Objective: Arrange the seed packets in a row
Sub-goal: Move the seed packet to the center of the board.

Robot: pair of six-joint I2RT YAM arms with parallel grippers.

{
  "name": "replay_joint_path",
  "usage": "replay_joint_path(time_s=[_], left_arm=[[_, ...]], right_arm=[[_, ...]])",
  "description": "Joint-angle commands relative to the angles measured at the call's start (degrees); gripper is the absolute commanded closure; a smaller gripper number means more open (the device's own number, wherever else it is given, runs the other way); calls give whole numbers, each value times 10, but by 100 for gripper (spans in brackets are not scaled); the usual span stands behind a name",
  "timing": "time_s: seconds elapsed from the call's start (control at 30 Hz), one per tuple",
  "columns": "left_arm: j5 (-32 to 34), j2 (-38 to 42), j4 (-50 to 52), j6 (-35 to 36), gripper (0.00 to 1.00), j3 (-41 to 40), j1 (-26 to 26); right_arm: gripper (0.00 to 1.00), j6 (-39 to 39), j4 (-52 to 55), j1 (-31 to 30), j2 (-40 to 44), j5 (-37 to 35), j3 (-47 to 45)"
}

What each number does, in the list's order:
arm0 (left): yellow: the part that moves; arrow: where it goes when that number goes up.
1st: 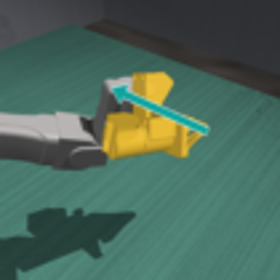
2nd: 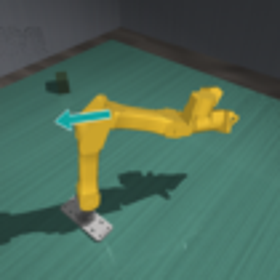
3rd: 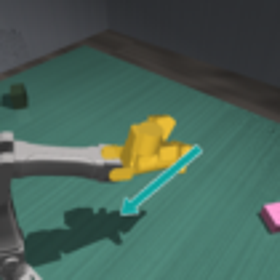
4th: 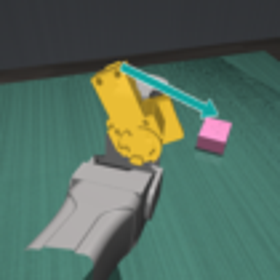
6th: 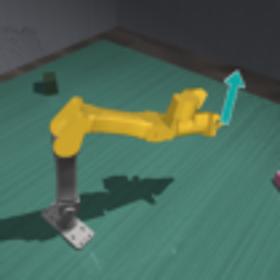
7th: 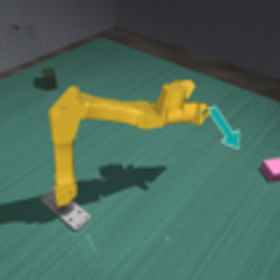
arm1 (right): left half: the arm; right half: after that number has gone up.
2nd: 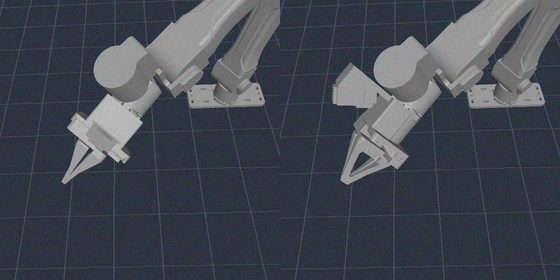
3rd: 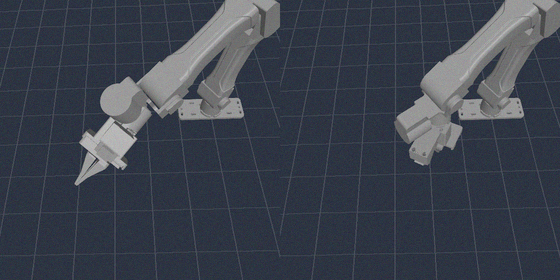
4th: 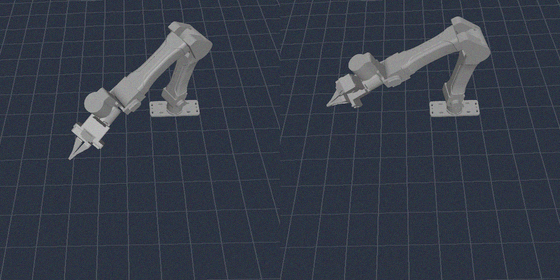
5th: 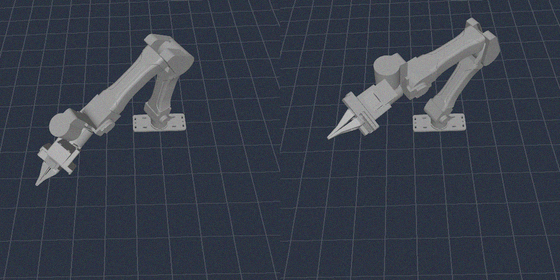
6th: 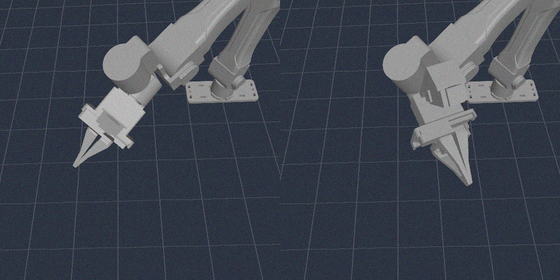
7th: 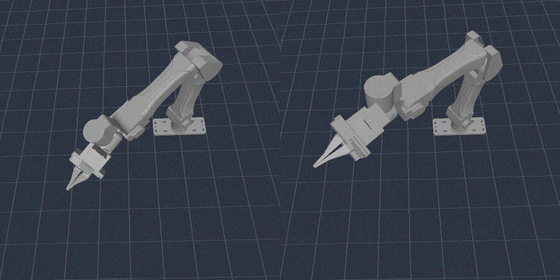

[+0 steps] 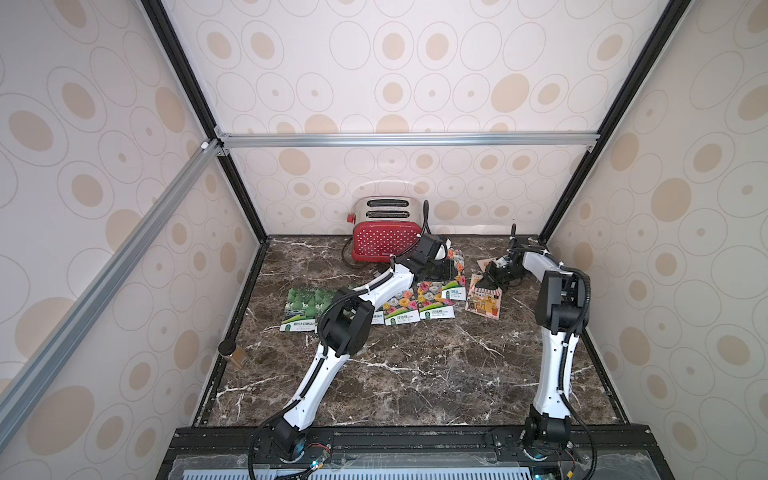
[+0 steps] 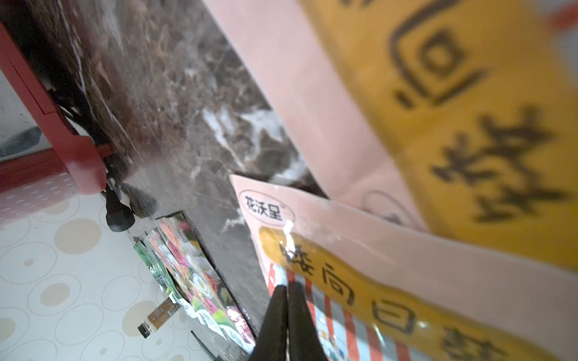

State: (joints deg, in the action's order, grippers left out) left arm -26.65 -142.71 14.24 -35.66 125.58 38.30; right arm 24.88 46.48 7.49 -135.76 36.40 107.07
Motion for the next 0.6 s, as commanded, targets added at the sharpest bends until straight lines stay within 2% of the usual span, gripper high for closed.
replay_joint_path(time_s=[0.0, 0.27, 0.57], left_arm=[[-4, -36, 9, -9, 88, 41, 2], [7, -91, 57, 13, 88, 105, 19], [19, -102, 59, 2, 86, 111, 40]], right_arm=[[93, -21, 6, 15, 26, -54, -47], [92, -35, -18, 41, 98, -68, -150], [91, -44, -40, 46, 167, -106, -240]])
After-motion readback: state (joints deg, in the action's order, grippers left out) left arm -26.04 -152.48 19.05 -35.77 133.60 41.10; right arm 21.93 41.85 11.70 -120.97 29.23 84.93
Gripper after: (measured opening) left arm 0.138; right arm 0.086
